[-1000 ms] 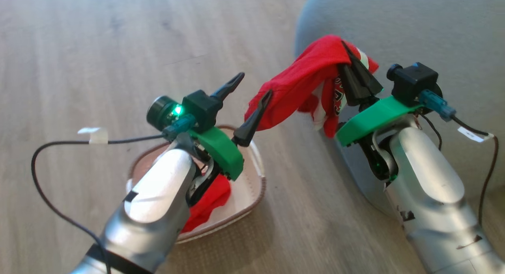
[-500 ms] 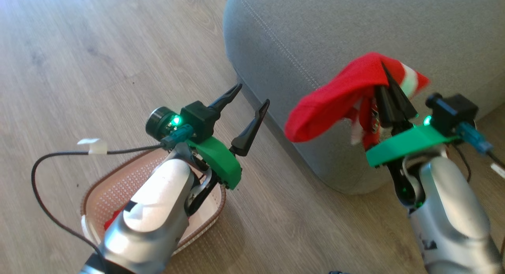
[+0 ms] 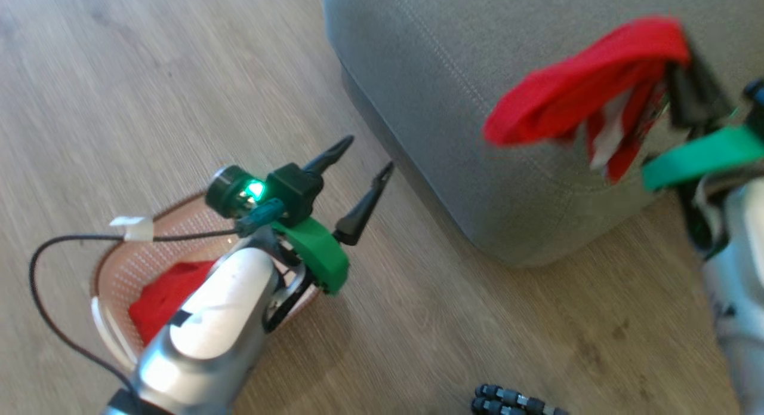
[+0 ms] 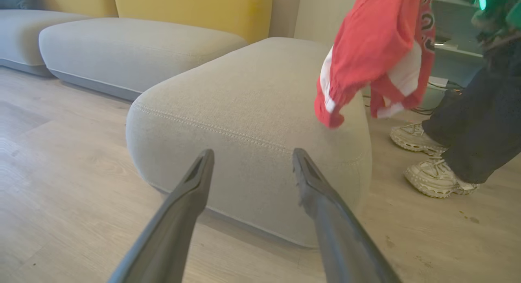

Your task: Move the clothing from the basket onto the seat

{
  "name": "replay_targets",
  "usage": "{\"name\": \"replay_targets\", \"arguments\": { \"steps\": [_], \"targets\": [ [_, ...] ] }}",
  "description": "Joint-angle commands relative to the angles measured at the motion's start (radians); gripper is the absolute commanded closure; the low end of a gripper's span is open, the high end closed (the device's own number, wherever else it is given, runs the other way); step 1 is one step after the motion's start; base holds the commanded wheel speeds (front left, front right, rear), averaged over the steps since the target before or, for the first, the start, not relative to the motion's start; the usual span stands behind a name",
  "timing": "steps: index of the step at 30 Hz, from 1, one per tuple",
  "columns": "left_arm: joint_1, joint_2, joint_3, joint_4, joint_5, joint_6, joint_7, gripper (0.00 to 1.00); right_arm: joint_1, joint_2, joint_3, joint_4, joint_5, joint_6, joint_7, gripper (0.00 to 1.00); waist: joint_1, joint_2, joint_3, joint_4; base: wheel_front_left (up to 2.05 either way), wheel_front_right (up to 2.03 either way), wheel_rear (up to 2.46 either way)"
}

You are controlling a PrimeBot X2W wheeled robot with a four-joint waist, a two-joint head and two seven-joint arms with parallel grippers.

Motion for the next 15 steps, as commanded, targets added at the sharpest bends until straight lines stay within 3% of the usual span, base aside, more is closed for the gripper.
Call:
{"name": "replay_targets", "arguments": {
  "steps": [1,15],
  "targets": [
    [-0.031,0.026,0.025,-0.038,0.013,-0.001,-0.009,0.00,-0.057,-0.030,0.000,-0.014,-0.004,0.000,-0.006,1.00,-0.0001,0.0000,0.039,-0.003,0.00,0.00,0.00],
    [-0.162,0.093,-0.079,-0.072,0.034,-0.001,-0.009,0.00,-0.389,-0.191,-0.142,0.218,-0.052,0.000,-0.006,1.00,-0.0001,0.0000,0.274,0.098,0.00,0.00,0.00]
  ]
}}
